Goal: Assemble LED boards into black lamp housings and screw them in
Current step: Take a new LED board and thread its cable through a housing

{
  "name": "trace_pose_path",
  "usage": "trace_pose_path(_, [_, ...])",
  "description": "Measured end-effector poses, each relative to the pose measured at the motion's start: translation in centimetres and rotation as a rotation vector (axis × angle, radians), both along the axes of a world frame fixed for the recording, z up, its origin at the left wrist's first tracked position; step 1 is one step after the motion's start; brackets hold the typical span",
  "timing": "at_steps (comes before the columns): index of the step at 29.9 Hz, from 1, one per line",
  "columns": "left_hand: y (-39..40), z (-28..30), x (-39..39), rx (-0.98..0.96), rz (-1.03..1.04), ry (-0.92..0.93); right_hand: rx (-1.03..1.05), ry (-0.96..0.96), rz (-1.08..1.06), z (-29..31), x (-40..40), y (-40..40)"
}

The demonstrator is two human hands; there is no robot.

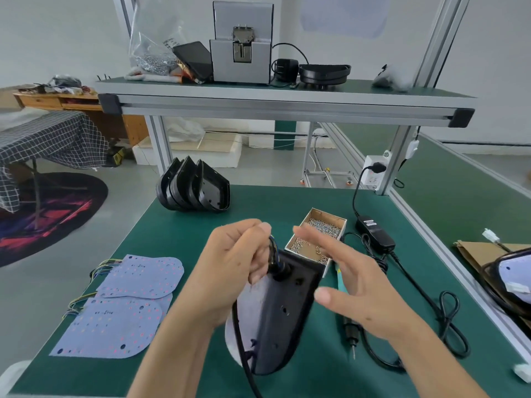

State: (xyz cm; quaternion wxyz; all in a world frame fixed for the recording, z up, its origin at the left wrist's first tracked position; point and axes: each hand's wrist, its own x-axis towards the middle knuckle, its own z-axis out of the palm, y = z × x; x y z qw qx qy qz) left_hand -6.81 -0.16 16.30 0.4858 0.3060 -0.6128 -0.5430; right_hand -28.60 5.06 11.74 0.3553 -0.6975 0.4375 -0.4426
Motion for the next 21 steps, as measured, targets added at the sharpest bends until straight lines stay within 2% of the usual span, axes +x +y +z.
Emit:
trace_pose_path(4, [0.0,-0.2,-0.8,0.087,-0.115,0.160,0.074,-0.239,0.124,-1.5,0.8,-1.0])
trace_pose_path(8, [-0.5,-0.1,-0.7,0.347,-0.162,0.417,0.164,-0.557,0.246,-2.4,2.6,-1.6])
trace_pose_path(12, [-0.9,-0.4,-0.3,0.453,-0.220,0.628,0.149,-0.657,0.260,-3.2,4.5,-2.0])
trace_pose_path(14, [-1.1,-0.6,-0.2,0.478,-0.254,0.696,0.159,-0.667,0.174,-3.1,5.3,-1.7])
trace_pose_path(16, [-1.3,-0.9,0.1,0.482,-0.209,0.621,0.177,-0.704,0.075,-2.7,5.5,-1.4])
trace_pose_path(17, [-1.4,-1.1,0.4,0.441,-0.131,0.503,0.179,-0.721,0.040,-2.3,5.4,-1.1])
trace_pose_path(21, [-1.5,-2.3,1.6,-0.038,0.314,-0.199,0.220,-0.687,-0.096,-0.4,4.6,-0.7])
